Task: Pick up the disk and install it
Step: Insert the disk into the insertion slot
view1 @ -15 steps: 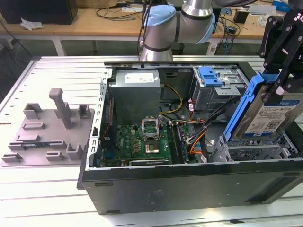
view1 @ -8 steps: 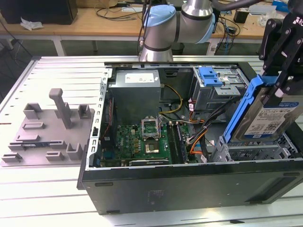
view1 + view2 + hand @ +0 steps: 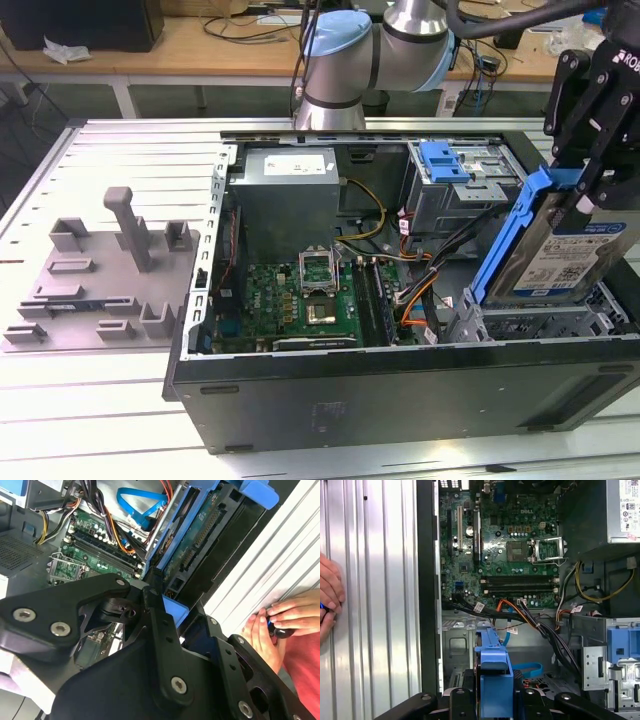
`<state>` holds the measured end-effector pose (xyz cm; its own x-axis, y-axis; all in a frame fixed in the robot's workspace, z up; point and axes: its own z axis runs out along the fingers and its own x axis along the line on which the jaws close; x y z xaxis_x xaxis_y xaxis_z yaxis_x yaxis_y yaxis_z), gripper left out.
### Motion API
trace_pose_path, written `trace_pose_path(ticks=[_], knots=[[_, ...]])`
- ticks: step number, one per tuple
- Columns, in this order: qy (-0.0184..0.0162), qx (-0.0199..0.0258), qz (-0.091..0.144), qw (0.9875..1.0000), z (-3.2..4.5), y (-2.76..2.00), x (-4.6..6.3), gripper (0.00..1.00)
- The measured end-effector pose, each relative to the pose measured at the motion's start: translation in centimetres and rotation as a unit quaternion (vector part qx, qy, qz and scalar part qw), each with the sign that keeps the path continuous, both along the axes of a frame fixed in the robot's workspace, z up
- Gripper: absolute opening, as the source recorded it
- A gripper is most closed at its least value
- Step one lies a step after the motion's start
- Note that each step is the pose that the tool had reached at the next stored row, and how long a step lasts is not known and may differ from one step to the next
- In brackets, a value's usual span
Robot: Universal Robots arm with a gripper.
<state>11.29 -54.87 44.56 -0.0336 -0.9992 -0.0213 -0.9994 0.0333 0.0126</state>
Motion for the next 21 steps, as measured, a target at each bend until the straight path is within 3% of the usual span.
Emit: trace_pose_path(ticks=[21], knots=[[0.0, 0.0, 0.0, 1.0, -2.0, -0.03, 0.1, 0.36]])
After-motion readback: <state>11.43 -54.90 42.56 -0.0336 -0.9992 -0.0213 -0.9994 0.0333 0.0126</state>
